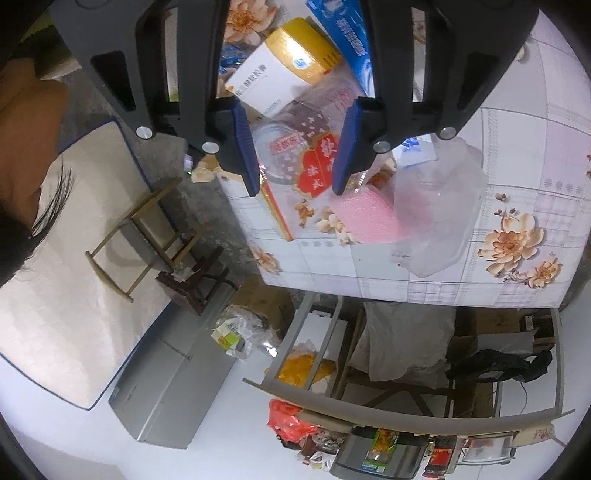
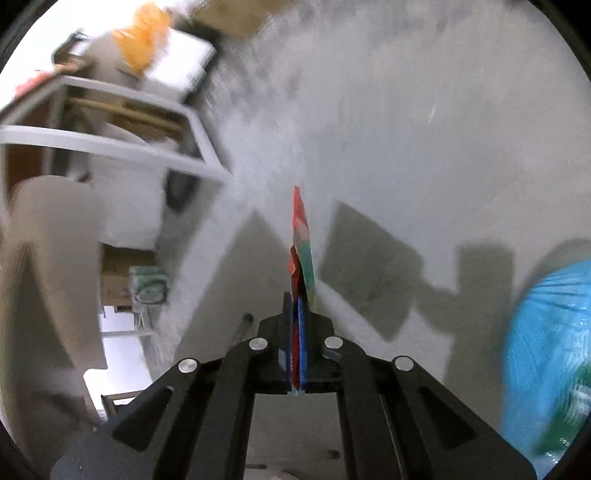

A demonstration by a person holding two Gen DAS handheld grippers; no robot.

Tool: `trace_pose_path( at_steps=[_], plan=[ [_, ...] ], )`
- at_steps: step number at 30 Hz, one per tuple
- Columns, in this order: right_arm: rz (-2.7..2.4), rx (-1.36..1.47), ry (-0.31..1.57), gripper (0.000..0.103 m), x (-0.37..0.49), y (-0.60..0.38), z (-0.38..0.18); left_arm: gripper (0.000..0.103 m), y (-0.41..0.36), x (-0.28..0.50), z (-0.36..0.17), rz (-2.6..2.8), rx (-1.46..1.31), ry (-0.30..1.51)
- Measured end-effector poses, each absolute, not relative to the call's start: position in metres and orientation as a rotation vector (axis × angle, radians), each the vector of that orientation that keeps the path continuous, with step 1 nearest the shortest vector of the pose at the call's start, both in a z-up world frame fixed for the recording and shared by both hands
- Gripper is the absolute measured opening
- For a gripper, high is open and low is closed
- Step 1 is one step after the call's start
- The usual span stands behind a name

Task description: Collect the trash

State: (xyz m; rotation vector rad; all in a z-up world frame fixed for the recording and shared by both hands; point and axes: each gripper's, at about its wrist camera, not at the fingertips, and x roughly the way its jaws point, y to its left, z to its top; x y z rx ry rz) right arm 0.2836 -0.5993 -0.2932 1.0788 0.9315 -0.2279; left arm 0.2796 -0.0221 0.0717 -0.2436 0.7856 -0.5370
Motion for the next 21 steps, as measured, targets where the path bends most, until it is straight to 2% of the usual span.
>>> trace_pose_path(
  at_steps=[2,6,11,16,21],
  plan=[
    [-0.276,1.085,0.861,0.002,0.227,-0.617,-0.261,0.037,-0.020,0.274,0.072,-0.550,-0.253,0.776],
    [-0.426,1.152,0.770,0.002,0.114,-0.646,-0.233,0.037,-0.017,0.263,0.073,-0.576,-0.277,0.753],
    [-0.640,1.340,0.769,0.002,-0.008,-0.646,-0.266,0.037,-0.013,0.247,0.075,-0.609,-0.304,0.730],
    [-0.707,1.517,0.730,0.002,-0.047,-0.632,-0.301,0.037,-0.007,0.233,0.073,-0.636,-0.342,0.741],
    [-0.698,1.509,0.697,0.002,-0.033,-0.623,-0.292,0.037,0.000,0.214,0.079,-0.645,-0.354,0.723]
  ],
)
